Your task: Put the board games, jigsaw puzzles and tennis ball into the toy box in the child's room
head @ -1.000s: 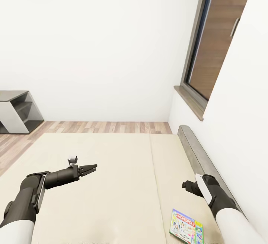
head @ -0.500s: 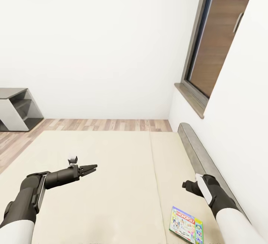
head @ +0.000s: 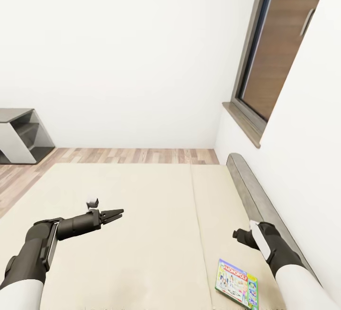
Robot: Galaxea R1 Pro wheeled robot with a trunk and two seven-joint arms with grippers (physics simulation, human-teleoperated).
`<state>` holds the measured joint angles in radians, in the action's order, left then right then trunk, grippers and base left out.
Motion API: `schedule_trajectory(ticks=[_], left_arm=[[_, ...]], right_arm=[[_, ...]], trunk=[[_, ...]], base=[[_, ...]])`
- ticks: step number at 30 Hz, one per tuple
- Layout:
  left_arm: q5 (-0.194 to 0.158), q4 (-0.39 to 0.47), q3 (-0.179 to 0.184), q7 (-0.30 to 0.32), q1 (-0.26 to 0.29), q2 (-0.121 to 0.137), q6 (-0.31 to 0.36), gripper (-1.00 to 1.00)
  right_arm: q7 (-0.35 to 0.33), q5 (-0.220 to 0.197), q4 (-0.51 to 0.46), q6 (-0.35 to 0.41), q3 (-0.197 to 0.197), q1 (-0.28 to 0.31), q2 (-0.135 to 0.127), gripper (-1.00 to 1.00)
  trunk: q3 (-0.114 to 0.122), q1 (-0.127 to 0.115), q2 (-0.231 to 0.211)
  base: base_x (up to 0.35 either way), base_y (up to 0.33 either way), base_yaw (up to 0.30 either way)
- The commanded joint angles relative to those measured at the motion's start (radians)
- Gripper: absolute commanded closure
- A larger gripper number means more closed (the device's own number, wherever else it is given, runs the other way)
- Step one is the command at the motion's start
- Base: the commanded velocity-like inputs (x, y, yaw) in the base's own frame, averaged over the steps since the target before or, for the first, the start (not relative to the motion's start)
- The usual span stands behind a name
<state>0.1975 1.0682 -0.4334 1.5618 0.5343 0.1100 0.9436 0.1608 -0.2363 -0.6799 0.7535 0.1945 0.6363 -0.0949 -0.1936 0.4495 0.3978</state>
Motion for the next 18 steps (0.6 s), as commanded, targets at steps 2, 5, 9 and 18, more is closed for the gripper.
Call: schedule_trajectory(ticks=[2, 5, 9, 18], left_arm=[[0.010, 0.001, -0.002, 0.009, 0.001, 0.000, 0.010, -1.00], [0.008, 0.001, -0.003, 0.009, 0.001, 0.001, 0.009, -1.00], [0.006, 0.000, -0.010, 0.009, 0.001, 0.009, 0.008, -1.00], [0.004, 0.002, -0.007, 0.009, 0.001, 0.007, 0.008, -1.00]], right_arm=[[0.008, -0.011, -0.001, -0.010, 0.000, 0.001, 0.000, -1.00], [0.008, -0.011, 0.001, -0.026, 0.000, 0.000, 0.000, -1.00], [0.008, -0.011, 0.013, -0.036, 0.001, 0.000, 0.000, -1.00], [0.008, -0.011, 0.019, -0.040, 0.000, 0.000, 0.002, -1.00]], trunk=[[-0.005, 0.001, 0.002], [-0.010, 0.001, 0.002], [-0.016, 0.001, 0.002], [-0.029, 0.001, 0.002]], base=[[0.000, 0.000, 0.000], [0.000, 0.000, 0.000], [0.000, 0.000, 0.000], [0.000, 0.000, 0.000]])
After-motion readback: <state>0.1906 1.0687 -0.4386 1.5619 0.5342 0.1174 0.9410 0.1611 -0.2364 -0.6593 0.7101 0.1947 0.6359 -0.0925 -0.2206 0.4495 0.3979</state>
